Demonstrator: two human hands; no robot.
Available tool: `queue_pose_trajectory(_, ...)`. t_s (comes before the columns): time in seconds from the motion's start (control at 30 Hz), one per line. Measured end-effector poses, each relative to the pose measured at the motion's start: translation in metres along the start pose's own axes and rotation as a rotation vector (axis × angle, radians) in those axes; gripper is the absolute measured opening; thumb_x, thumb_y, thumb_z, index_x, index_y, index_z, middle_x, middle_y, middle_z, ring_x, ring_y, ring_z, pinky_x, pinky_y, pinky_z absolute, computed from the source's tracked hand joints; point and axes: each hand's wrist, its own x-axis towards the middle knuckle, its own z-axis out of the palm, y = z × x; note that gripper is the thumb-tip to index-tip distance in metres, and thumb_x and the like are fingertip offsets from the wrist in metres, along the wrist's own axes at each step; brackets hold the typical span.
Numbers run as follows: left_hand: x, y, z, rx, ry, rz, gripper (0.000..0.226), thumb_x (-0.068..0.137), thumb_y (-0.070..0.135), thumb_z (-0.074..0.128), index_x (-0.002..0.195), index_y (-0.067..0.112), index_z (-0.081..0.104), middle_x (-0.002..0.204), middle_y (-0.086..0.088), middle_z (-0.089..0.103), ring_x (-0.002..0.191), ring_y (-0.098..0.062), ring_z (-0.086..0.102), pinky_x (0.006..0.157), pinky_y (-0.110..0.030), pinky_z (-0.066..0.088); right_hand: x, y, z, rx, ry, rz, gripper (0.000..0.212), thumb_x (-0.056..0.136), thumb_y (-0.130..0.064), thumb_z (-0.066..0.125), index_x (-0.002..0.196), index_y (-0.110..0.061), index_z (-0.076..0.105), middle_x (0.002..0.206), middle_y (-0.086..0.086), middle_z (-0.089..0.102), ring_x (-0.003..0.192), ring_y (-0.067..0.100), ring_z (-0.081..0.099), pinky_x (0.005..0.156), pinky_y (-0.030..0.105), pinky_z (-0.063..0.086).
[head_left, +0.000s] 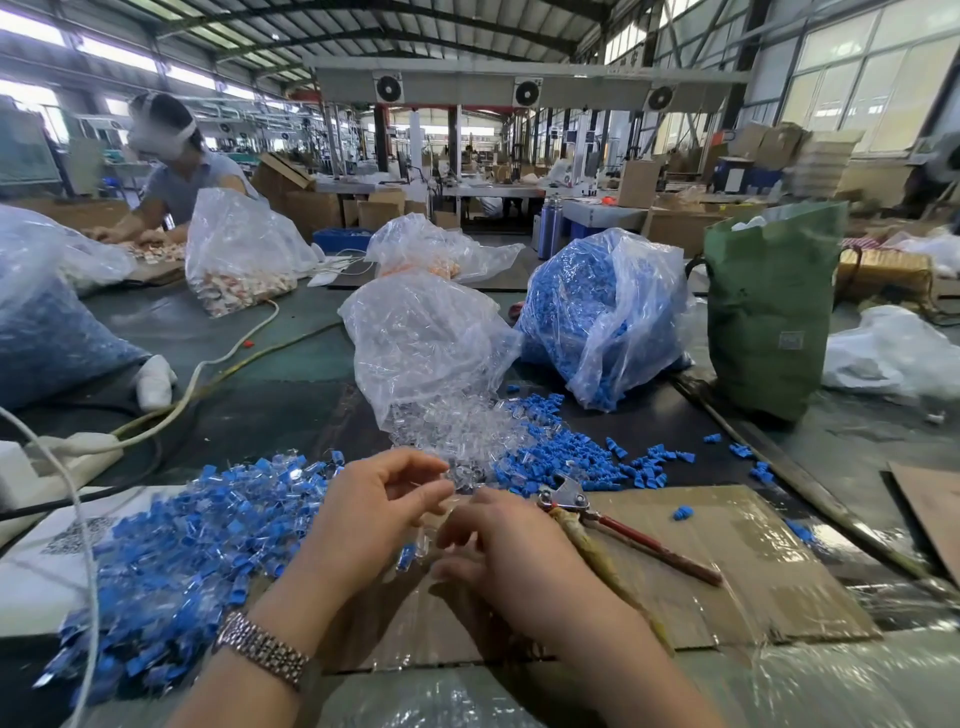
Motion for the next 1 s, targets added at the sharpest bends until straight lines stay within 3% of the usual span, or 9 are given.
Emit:
queue_pose_trajectory(0.07,0.001,-0.001,-0.002,-0.134,-0.008,-0.042,0.021,0.081,0.008,0.081,0.095,0.023,0.078,0.092,-0.004,0.079,0.079,-0.018,0.076,0.069,-0.022,0.058,0.000,0.001,0.007,-0.059,-0.002,-0.060,0.020,0.087,-0.041,0.073,0.102,-0.027,0.073,0.107,-0.003,0.060,0.107,0.018,0.053,0.089,0.032,0.042)
queue_pose_trajectory(0.2,-0.001,-0.005,-0.007,-0.243,-0.076,-0.114,0.030,0.083,0.004,0.078,0.097,0.030,0.077,0.098,-0.009,0.079,0.095,-0.026,0.076,0.088,-0.043,0.057,-0.001,0.009,0.008,0.022,0.070,-0.026,0.013,0.094,-0.031,0.066,0.102,-0.021,0.067,0.106,-0.002,0.060,0.102,0.018,0.057,0.089,0.034,0.046)
queue_pose_trajectory(0.27,-0.001,-0.004,-0.009,-0.232,-0.105,-0.104,0.038,0.083,0.002,0.078,0.101,0.036,0.076,0.100,-0.002,0.078,0.098,-0.025,0.076,0.089,-0.042,0.058,-0.002,0.014,0.003,0.144,0.148,0.074,0.011,0.097,-0.026,0.063,0.106,-0.022,0.067,0.105,-0.006,0.065,0.098,0.012,0.060,0.090,0.030,0.049)
queue_pose_trajectory(0.37,-0.003,0.000,-0.008,-0.229,-0.109,-0.060,0.047,0.082,-0.004,0.077,0.106,0.037,0.075,0.100,0.000,0.073,0.099,-0.024,0.075,0.088,-0.034,0.060,-0.004,0.023,-0.007,0.399,0.275,0.183,0.008,0.097,-0.022,0.065,0.100,-0.022,0.073,0.090,-0.007,0.072,0.085,0.004,0.065,0.081,0.021,0.053)
queue_pose_trajectory(0.53,-0.007,0.005,0.003,-0.186,-0.150,0.017,0.058,0.082,-0.008,0.075,0.115,0.039,0.070,0.094,0.000,0.069,0.097,-0.020,0.075,0.086,-0.029,0.058,-0.006,0.020,-0.014,0.942,0.283,0.177,0.007,0.096,-0.006,0.065,0.093,-0.010,0.070,0.081,0.007,0.077,0.080,0.017,0.075,0.075,0.025,0.059)
queue_pose_trajectory(0.63,-0.008,0.008,0.009,-0.104,-0.156,0.070,0.066,0.082,-0.006,0.077,0.120,0.047,0.065,0.096,0.004,0.069,0.094,-0.016,0.073,0.085,-0.025,0.058,-0.005,0.020,-0.011,0.828,0.309,0.128,0.007,0.095,-0.009,0.068,0.093,-0.015,0.071,0.081,0.001,0.075,0.077,0.008,0.071,0.076,0.022,0.056)
queue_pose_trajectory(0.73,-0.009,0.009,0.013,-0.092,-0.161,0.113,0.068,0.082,-0.006,0.077,0.126,0.043,0.063,0.096,0.006,0.070,0.094,-0.018,0.073,0.085,-0.027,0.058,-0.003,0.021,-0.005,0.695,0.287,0.108,0.008,0.094,-0.014,0.069,0.091,-0.021,0.072,0.082,-0.007,0.073,0.076,0.001,0.066,0.073,0.016,0.052)
queue_pose_trajectory(0.83,-0.010,0.010,0.017,-0.031,-0.129,0.159,0.069,0.082,-0.007,0.077,0.131,0.038,0.060,0.096,0.009,0.069,0.092,-0.016,0.074,0.085,-0.025,0.058,0.000,0.022,0.002,0.534,0.293,0.083,0.005,0.093,-0.018,0.070,0.091,-0.022,0.071,0.084,-0.008,0.072,0.079,0.003,0.065,0.076,0.023,0.052)
queue_pose_trajectory(1.0,-0.010,0.009,0.017,-0.173,-0.134,0.076,0.068,0.082,-0.008,0.076,0.131,0.038,0.061,0.099,0.006,0.068,0.094,-0.021,0.073,0.084,-0.028,0.060,-0.001,0.025,0.001,0.595,0.305,0.072,0.011,0.095,-0.015,0.067,0.088,-0.024,0.069,0.082,-0.009,0.071,0.078,0.005,0.066,0.075,0.022,0.053)
